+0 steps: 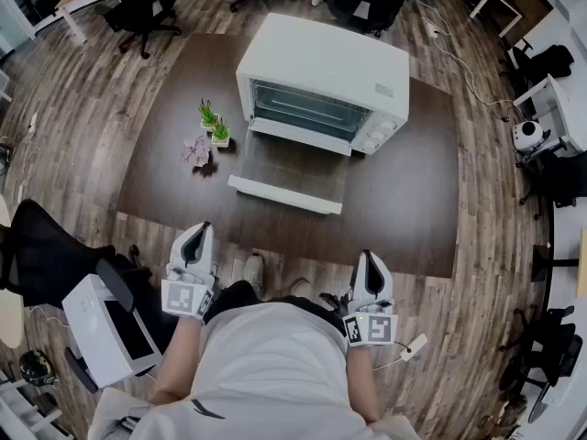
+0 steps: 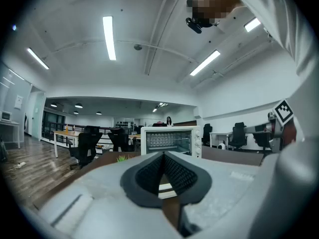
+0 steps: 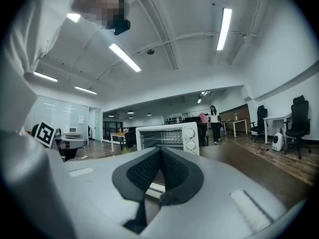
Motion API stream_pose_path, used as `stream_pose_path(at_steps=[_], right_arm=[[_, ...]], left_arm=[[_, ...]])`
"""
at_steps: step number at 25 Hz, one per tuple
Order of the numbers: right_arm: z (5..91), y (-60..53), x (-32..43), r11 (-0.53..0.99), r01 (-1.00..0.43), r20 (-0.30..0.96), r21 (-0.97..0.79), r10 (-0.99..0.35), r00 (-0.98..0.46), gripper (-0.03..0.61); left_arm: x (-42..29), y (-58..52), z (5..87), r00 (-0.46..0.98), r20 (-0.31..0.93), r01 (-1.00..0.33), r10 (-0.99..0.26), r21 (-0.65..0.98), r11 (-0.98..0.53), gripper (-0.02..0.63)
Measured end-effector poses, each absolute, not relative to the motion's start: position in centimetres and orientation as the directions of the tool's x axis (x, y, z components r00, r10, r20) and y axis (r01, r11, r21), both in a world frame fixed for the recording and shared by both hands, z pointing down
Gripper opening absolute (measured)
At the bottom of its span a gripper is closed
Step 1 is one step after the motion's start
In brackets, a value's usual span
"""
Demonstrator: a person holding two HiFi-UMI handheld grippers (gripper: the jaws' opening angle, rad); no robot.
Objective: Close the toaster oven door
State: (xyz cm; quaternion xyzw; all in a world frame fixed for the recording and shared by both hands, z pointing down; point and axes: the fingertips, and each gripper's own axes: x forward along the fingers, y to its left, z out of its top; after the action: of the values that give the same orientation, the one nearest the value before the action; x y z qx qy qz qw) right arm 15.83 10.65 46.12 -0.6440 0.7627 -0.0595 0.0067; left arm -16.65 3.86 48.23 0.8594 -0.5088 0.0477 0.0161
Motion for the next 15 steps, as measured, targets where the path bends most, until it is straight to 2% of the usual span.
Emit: stream_pose_path(at_steps=[15], right_arm=[[46.14, 10.11, 15.8, 0.163, -0.977, 0.046, -0.139, -0.984, -0.171, -0.002]], left_arm=[[-16.71, 2.96, 48.54, 0.48, 0.103, -0.875, -0.871, -0.016, -0.484, -0.002]])
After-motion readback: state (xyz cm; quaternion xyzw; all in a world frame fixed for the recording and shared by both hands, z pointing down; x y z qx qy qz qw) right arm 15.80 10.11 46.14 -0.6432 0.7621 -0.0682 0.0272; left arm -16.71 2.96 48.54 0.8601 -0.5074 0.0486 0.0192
